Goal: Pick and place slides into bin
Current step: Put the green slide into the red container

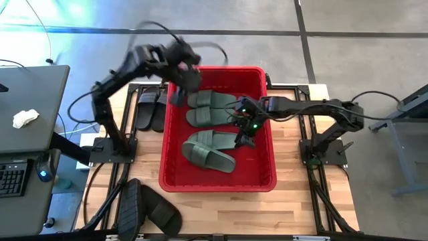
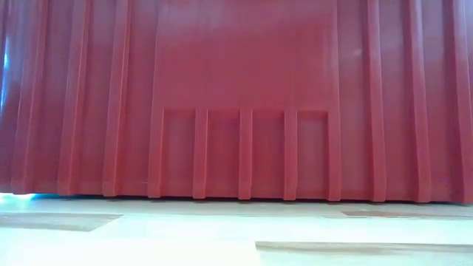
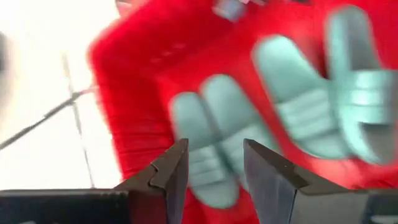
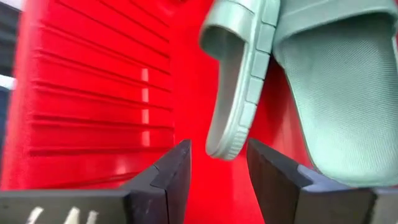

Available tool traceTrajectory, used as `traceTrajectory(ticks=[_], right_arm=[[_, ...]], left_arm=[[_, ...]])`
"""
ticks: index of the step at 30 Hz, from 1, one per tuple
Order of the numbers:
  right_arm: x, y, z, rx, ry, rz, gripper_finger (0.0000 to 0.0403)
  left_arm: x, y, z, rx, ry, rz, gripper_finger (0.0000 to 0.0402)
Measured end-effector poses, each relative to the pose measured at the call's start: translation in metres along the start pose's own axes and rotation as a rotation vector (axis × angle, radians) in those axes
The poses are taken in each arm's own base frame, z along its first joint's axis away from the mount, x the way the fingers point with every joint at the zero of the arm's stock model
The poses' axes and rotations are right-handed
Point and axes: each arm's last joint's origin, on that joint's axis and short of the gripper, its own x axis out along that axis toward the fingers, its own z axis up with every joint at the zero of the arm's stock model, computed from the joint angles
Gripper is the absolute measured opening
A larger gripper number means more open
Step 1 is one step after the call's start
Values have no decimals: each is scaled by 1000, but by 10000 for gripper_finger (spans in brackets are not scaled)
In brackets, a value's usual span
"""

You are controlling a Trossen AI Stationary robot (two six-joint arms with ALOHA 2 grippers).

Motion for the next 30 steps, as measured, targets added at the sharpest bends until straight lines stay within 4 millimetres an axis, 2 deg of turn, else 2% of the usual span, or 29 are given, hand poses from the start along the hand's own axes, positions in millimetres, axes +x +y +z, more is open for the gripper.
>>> traceTrajectory(ticks=[4, 7, 14, 21, 30], right_arm=[[20, -6, 9, 14, 46, 0, 144], [36, -10, 16, 29, 90, -1, 144], [67, -23, 30, 84, 155, -15, 144], [98, -35, 21, 141, 250, 11, 144], [104, -31, 16, 91, 270, -4, 144]], left_arm=[[-20, 28, -28, -82, -72, 123, 138], [-28, 45, -46, -127, -138, 160, 138], [-31, 78, -83, -186, -319, 163, 138], [-29, 88, -103, -231, -322, 160, 138], [-28, 88, -107, -219, -337, 140, 138]])
